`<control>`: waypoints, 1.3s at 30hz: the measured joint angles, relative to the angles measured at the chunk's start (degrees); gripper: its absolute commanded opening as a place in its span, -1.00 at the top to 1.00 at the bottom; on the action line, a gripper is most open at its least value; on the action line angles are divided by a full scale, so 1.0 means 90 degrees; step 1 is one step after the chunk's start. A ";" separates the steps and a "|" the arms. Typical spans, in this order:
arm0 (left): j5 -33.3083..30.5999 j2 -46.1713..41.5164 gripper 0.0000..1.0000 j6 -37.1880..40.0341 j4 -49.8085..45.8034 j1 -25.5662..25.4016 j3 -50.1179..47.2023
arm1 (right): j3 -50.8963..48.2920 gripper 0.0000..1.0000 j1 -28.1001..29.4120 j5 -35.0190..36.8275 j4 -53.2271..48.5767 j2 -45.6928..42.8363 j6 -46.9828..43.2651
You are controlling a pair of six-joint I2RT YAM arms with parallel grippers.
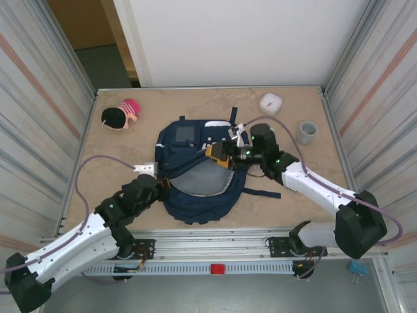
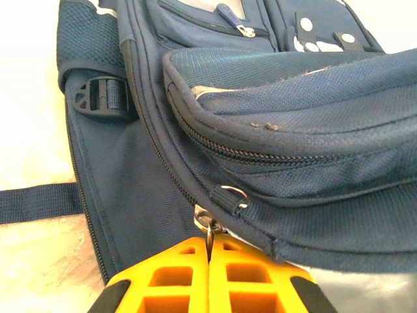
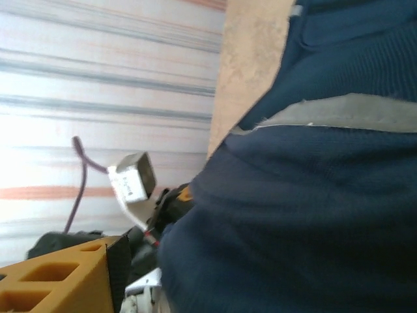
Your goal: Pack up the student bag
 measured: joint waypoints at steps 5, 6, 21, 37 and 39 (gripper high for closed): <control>0.0148 0.0223 1.00 -0.0002 0.0158 0.0000 0.0000 | -0.0311 -0.07 0.0879 0.1365 0.0520 0.0063 0.0610; 0.0163 0.0260 1.00 -0.0002 0.0172 0.0000 0.0000 | -0.0311 0.08 0.0930 0.1523 0.0622 0.0104 0.0692; 0.0117 -0.0163 1.00 0.0534 0.0556 0.0537 -0.0126 | 0.0940 0.81 0.0143 0.0097 -0.0481 0.0595 -0.0646; 0.1678 0.0185 1.00 0.1605 0.1311 0.1790 -0.0304 | 0.2883 0.82 -0.0877 -0.2482 -0.2735 0.1564 -0.2608; 0.1676 0.0216 1.00 0.1683 0.1321 0.1792 -0.0304 | 0.2982 0.82 -0.0962 -0.2693 -0.2868 0.1715 -0.2725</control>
